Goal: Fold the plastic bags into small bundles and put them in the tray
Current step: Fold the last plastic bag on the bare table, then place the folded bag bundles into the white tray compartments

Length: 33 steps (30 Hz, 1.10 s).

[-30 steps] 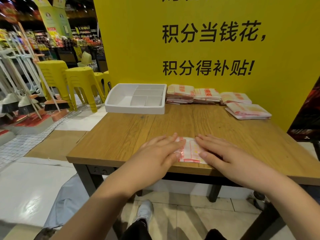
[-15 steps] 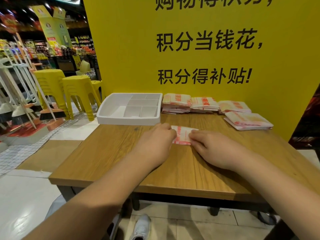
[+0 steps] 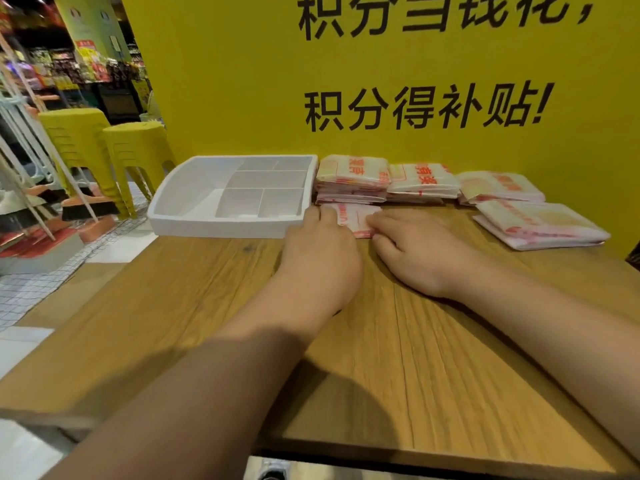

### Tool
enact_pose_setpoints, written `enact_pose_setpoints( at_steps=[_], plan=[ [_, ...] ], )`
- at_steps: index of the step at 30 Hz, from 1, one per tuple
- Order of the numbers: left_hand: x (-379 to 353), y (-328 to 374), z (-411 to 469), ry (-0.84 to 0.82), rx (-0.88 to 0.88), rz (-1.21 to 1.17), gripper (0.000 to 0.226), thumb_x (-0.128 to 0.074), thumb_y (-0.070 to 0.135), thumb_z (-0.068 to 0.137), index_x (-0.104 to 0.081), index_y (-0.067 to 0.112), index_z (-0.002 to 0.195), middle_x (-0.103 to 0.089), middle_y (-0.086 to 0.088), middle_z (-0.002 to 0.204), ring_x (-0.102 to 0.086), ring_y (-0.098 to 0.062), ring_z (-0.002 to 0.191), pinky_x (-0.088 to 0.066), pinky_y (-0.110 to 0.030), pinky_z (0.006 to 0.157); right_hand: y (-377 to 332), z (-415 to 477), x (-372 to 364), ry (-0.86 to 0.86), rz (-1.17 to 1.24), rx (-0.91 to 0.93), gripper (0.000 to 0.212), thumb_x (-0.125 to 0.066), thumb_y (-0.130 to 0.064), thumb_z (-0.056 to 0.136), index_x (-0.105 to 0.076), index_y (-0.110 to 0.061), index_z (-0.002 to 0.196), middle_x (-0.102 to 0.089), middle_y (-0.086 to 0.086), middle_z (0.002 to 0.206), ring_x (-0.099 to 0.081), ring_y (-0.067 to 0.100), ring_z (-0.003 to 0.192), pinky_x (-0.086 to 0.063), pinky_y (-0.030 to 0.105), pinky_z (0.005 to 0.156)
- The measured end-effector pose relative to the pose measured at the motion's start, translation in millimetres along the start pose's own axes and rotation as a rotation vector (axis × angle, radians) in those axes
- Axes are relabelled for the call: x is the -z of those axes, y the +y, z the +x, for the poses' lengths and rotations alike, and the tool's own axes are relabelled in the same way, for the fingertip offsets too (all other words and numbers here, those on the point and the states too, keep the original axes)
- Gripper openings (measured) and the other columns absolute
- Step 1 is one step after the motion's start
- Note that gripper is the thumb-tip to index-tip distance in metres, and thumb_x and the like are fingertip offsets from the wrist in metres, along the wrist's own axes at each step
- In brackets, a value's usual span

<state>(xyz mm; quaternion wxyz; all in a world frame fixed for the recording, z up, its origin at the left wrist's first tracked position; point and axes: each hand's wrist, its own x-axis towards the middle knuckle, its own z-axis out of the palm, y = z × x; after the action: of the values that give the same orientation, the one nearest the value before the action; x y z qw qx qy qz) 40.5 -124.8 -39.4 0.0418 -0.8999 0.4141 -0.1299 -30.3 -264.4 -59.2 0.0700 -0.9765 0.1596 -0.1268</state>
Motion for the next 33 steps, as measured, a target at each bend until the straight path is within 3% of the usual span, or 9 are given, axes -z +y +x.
enact_pose_setpoints(
  at_steps=[4, 9, 13, 18, 20, 23, 28, 31, 33],
  plan=[
    [-4.3, -6.5, 0.6, 0.041, -0.041, -0.067, 0.038, -0.03, 0.031, 0.103, -0.052, 0.012, 0.128, -0.053, -0.01, 0.131, -0.04, -0.028, 0.123, -0.039, -0.04, 0.093, 3.9, 4.5, 0.4, -0.048, 0.076, 0.014, 0.047, -0.038, -0.028, 0.104, -0.042, -0.017, 0.148, -0.043, 0.004, 0.154, -0.036, 0.021, 0.142, -0.027, 0.041, 0.118],
    [-8.0, -10.5, -1.0, 0.075, -0.062, -0.147, 0.036, -0.028, 0.031, 0.103, -0.05, 0.016, 0.128, -0.052, -0.006, 0.131, -0.042, -0.023, 0.117, -0.039, -0.037, 0.095, 4.2, 3.4, -5.7, -0.012, 0.123, -0.001, 0.051, -0.034, -0.033, 0.105, -0.035, -0.021, 0.154, -0.027, 0.002, 0.163, -0.021, 0.015, 0.151, -0.018, 0.04, 0.123],
    [-12.1, -12.5, 2.0, 0.039, -0.053, -0.199, 0.042, -0.03, 0.029, 0.102, -0.043, 0.018, 0.141, -0.044, -0.002, 0.143, -0.04, -0.022, 0.127, -0.038, -0.037, 0.102, 2.5, -2.5, -6.8, 0.037, 0.127, -0.03, 0.051, -0.033, -0.039, 0.105, -0.036, -0.022, 0.153, -0.032, 0.001, 0.161, -0.025, 0.016, 0.149, -0.023, 0.039, 0.122],
    [-16.1, -15.1, -2.8, 0.068, -0.04, -0.271, 0.045, -0.041, 0.033, 0.092, -0.063, 0.011, 0.124, -0.061, -0.011, 0.129, -0.059, -0.029, 0.112, -0.051, -0.041, 0.087, 0.5, -6.1, -4.0, 0.022, 0.161, -0.061, 0.056, -0.024, -0.051, 0.102, -0.038, -0.026, 0.15, -0.034, -0.003, 0.158, -0.03, 0.015, 0.146, -0.03, 0.04, 0.118],
    [0.0, -15.9, -2.8, 0.0, -0.065, -0.274, 0.045, -0.048, 0.038, 0.094, -0.06, 0.011, 0.129, -0.057, -0.012, 0.135, -0.057, -0.029, 0.117, -0.052, -0.039, 0.091, -2.7, -6.1, 2.9, -0.009, 0.164, -0.089, 0.056, -0.03, -0.052, 0.101, -0.038, -0.028, 0.15, -0.033, -0.005, 0.158, -0.032, 0.015, 0.144, -0.03, 0.037, 0.116],
    [41.8, -23.4, 11.1, -0.137, -0.121, -0.286, 0.049, -0.039, 0.045, 0.1, -0.047, 0.018, 0.14, -0.044, -0.007, 0.144, -0.045, -0.023, 0.128, -0.048, -0.034, 0.099, -10.2, -5.6, 30.3, -0.063, 0.194, -0.135, 0.054, -0.043, -0.049, 0.099, -0.04, -0.028, 0.148, -0.035, -0.005, 0.156, -0.038, 0.019, 0.14, -0.037, 0.039, 0.111],
    [131.6, -60.3, 42.7, -0.172, -0.175, -0.253, 0.05, -0.041, 0.044, 0.099, -0.04, 0.023, 0.145, -0.036, -0.004, 0.151, -0.033, -0.022, 0.134, -0.041, -0.036, 0.103, -34.9, 9.0, 121.3, -0.034, 0.165, -0.18, 0.054, -0.055, -0.042, 0.095, -0.045, -0.024, 0.145, -0.043, 0.001, 0.151, -0.042, 0.023, 0.137, -0.04, 0.042, 0.107],
    [170.0, -81.2, 47.9, -0.162, -0.174, -0.289, 0.049, -0.051, 0.044, 0.096, -0.05, 0.021, 0.139, -0.043, -0.006, 0.147, -0.036, -0.025, 0.134, -0.04, -0.039, 0.1, -57.6, 14.9, 161.5, -0.058, 0.164, -0.224, 0.052, -0.059, -0.037, 0.093, -0.051, -0.02, 0.142, -0.047, 0.005, 0.148, -0.044, 0.026, 0.136, -0.04, 0.042, 0.106],
    [184.8, -93.1, 50.9, -0.13, -0.118, -0.348, 0.046, -0.071, 0.036, 0.085, -0.064, 0.015, 0.124, -0.057, -0.012, 0.133, -0.05, -0.031, 0.124, -0.044, -0.044, 0.092, -71.1, 13.3, 171.5, -0.053, 0.143, -0.249, 0.047, -0.06, -0.036, 0.093, -0.055, -0.02, 0.136, -0.051, 0.007, 0.144, -0.049, 0.029, 0.131, -0.043, 0.044, 0.102]
  ],
)
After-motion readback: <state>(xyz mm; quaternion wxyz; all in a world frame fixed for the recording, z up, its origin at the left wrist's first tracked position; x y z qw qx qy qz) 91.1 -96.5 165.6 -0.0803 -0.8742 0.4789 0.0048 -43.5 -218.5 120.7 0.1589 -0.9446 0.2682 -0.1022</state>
